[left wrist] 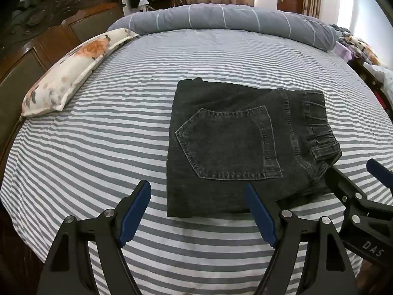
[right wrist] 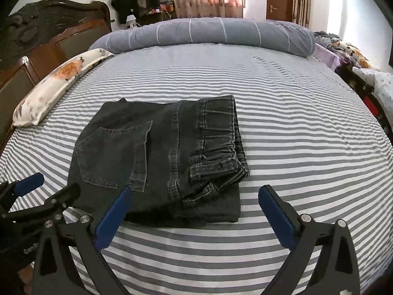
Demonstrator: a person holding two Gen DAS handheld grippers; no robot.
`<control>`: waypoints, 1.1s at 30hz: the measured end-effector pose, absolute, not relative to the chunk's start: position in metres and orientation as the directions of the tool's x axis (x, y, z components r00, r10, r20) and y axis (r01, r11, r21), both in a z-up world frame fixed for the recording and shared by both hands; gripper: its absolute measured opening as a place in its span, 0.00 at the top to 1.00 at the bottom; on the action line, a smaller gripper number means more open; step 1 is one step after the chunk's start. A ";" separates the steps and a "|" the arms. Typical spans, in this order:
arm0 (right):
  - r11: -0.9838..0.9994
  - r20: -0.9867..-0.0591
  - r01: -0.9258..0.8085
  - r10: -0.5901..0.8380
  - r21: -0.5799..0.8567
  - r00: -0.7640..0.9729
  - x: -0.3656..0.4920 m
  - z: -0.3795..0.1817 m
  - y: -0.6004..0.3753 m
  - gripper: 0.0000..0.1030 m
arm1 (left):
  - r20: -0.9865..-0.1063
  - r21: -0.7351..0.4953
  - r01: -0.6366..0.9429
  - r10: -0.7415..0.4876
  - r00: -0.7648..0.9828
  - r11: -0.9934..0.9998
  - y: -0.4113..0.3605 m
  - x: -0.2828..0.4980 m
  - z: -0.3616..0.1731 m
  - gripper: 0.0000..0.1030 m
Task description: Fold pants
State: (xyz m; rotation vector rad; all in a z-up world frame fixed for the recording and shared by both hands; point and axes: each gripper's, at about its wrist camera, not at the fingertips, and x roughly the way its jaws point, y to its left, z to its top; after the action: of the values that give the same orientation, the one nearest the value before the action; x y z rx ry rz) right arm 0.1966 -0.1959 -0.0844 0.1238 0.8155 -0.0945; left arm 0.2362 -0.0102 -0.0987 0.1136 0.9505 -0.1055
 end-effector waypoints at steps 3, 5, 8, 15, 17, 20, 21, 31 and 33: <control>0.988 -0.734 0.132 -0.035 0.075 0.678 0.197 -0.086 -0.195 0.01 | -0.818 0.054 0.137 -0.035 0.575 0.989 -0.010 0.238 -0.100 0.23; 0.989 -0.737 0.130 -0.039 0.067 0.675 0.198 -0.088 -0.195 0.01 | -0.819 0.053 0.135 -0.034 0.573 0.989 -0.010 0.238 -0.101 0.23; 0.990 -0.744 0.127 -0.041 0.059 0.667 0.199 -0.091 -0.196 0.01 | -0.822 0.058 0.135 -0.030 0.568 0.989 -0.010 0.239 -0.103 0.23; 0.990 -0.758 0.127 -0.038 0.059 0.651 0.201 -0.096 -0.196 0.01 | -0.825 0.065 0.136 -0.024 0.565 0.989 -0.011 0.239 -0.105 0.23; 0.990 -0.763 0.128 -0.039 0.058 0.645 0.202 -0.097 -0.197 0.01 | -0.824 0.069 0.135 -0.020 0.566 0.988 -0.012 0.239 -0.106 0.23; 0.990 -0.764 0.126 -0.031 0.066 0.644 0.202 -0.097 -0.198 0.01 | -0.826 0.075 0.138 -0.017 0.564 0.988 -0.012 0.238 -0.107 0.23; 0.990 -0.764 0.126 -0.031 0.066 0.644 0.203 -0.097 -0.198 0.01 | -0.825 0.076 0.139 -0.016 0.565 0.987 -0.013 0.238 -0.106 0.23; 0.991 -0.765 0.113 -0.024 0.065 0.643 0.202 -0.096 -0.199 0.01 | -0.820 0.089 0.136 -0.005 0.573 0.987 -0.014 0.237 -0.106 0.23; 0.992 -0.765 0.114 -0.026 0.061 0.644 0.202 -0.096 -0.199 0.01 | -0.820 0.091 0.137 -0.003 0.572 0.986 -0.016 0.237 -0.106 0.23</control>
State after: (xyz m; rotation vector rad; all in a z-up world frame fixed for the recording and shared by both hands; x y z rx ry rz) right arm 0.2017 -0.1992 -0.0958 0.1073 0.8684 -0.0800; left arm 0.2371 -0.0157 -0.1057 0.1506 0.9591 -0.0822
